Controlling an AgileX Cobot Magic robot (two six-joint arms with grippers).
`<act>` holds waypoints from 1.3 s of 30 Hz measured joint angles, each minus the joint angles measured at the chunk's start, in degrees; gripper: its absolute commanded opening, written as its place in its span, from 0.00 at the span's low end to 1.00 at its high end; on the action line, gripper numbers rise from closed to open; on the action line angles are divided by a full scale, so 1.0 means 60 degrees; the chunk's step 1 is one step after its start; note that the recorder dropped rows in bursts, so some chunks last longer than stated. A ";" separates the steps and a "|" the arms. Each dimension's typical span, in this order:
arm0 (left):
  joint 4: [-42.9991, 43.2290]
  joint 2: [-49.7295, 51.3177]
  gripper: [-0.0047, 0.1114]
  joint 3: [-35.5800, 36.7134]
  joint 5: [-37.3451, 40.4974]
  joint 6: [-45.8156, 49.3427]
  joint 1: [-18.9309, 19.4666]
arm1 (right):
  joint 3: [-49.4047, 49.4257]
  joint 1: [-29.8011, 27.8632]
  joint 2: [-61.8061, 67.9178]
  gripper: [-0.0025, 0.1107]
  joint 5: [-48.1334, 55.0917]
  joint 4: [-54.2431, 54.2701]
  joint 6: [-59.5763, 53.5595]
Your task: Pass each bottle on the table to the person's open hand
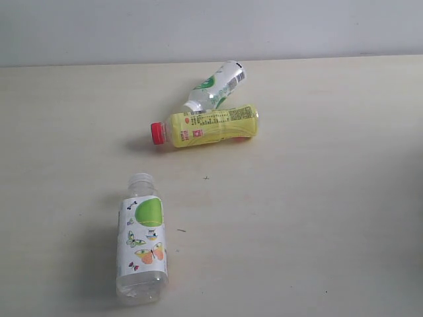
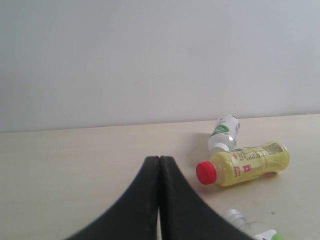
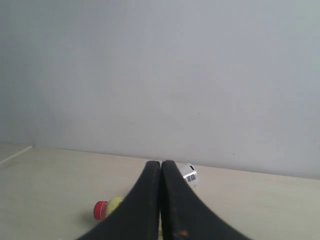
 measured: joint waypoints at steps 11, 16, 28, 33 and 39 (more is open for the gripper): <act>0.0000 0.0000 0.04 0.0000 0.0000 0.0000 0.0000 | 0.0000 0.0000 -0.0788 0.02 0.0249 -0.0014 0.0000; 0.0000 0.0000 0.04 0.0000 0.0000 0.0000 0.0000 | 0.0000 0.0000 -0.0788 0.02 0.0269 -0.0014 0.0000; 0.0000 0.0000 0.04 0.0000 0.0000 0.0000 0.0000 | 0.0000 0.0000 -0.0788 0.02 0.0288 -0.0014 0.0000; 0.0000 0.0000 0.04 0.0000 0.0000 0.0000 0.0000 | 0.0000 0.0000 -0.0788 0.02 0.0304 -0.0014 0.0000; 0.0000 0.0000 0.04 0.0000 0.0000 0.0000 0.0000 | 0.0000 0.0000 -0.0788 0.02 0.0328 -0.0014 0.0000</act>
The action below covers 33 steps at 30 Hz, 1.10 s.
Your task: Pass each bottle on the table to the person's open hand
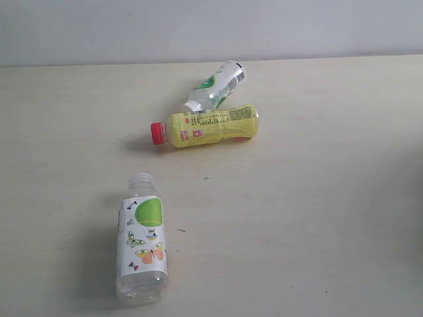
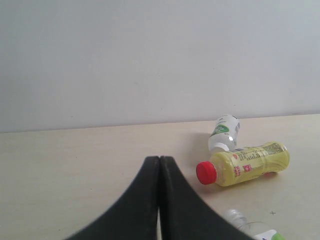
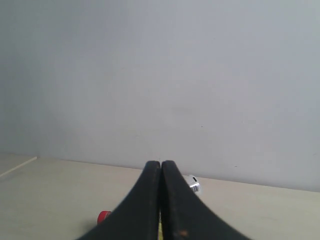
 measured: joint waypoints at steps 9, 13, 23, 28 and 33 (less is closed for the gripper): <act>0.0000 0.0000 0.04 0.0000 0.0000 0.0000 0.0000 | 0.0000 0.0000 0.0000 0.02 0.0000 0.0000 0.0000; 0.0000 0.0000 0.04 0.0000 0.0000 0.0000 0.0000 | 0.0000 0.0000 0.0000 0.02 0.0000 0.0000 0.0000; 0.0000 0.0000 0.04 0.0000 0.0000 0.0000 0.0000 | 0.0000 0.0000 0.0000 0.02 0.0000 0.0000 0.0000; 0.0000 0.0000 0.04 0.0000 0.0000 0.0000 0.0000 | 0.0000 0.0000 0.0000 0.02 0.0000 0.0000 0.0000; 0.0000 0.0000 0.04 0.0000 0.0000 0.0000 0.0000 | 0.0000 0.0000 0.0000 0.02 0.0255 -0.0357 0.0000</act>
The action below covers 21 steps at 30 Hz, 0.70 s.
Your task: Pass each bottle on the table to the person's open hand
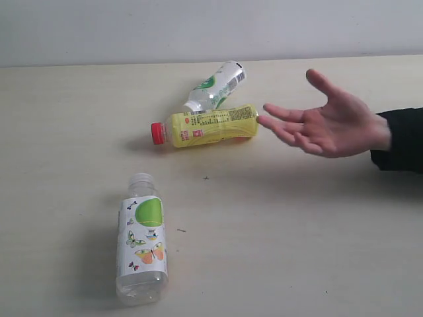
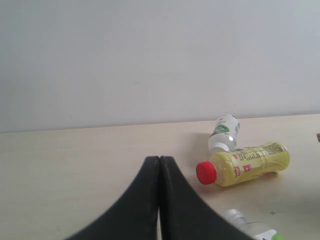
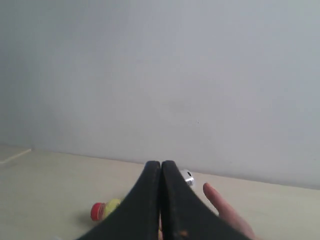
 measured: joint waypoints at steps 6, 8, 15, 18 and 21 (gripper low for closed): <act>0.0000 0.0000 0.04 0.0000 0.0000 0.0000 0.0000 | -0.0302 0.0000 0.0343 0.02 0.0731 -0.0223 0.0000; 0.0000 0.0000 0.04 0.0000 0.0000 0.0000 0.0000 | -0.0638 0.0000 0.0837 0.02 0.1085 -0.0066 0.0000; 0.0000 0.0000 0.04 0.0000 0.0000 0.0000 0.0000 | -0.2573 0.0000 0.3331 0.02 0.2093 0.1632 -0.1646; 0.0000 0.0000 0.04 0.0000 0.0000 0.0000 0.0000 | -0.3547 0.0000 0.4846 0.02 0.2913 0.2147 -0.1943; 0.0000 0.0000 0.04 0.0000 0.0000 0.0000 0.0000 | -0.4380 0.0000 0.6402 0.02 0.4041 0.2485 -0.2032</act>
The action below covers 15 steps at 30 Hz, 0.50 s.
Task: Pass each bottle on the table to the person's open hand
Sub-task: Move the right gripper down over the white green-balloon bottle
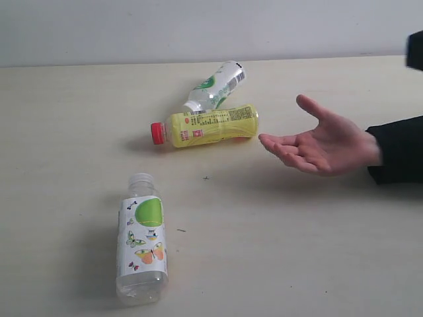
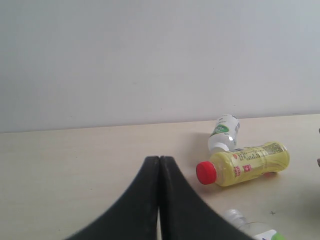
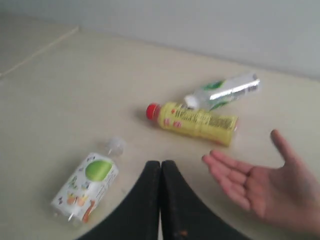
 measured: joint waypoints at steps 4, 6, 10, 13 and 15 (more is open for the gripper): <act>0.0000 0.0000 0.04 0.0000 0.0000 0.0000 0.0000 | -0.0820 0.0261 0.1873 0.02 0.0941 0.0518 -0.0336; 0.0000 0.0000 0.04 0.0000 0.0000 0.0000 0.0000 | -0.1057 0.0773 0.2617 0.02 0.1048 0.0582 -0.0412; 0.0000 0.0000 0.04 0.0000 0.0000 0.0000 0.0000 | -0.1612 0.2168 0.4003 0.02 0.0836 -0.0259 0.0165; 0.0000 0.0000 0.04 0.0000 0.0000 0.0000 0.0000 | -0.2183 0.3105 0.4862 0.02 0.0907 -0.1956 0.1726; 0.0000 0.0000 0.04 0.0000 0.0000 0.0000 0.0000 | -0.2677 0.3570 0.5532 0.02 0.1407 -0.3131 0.2656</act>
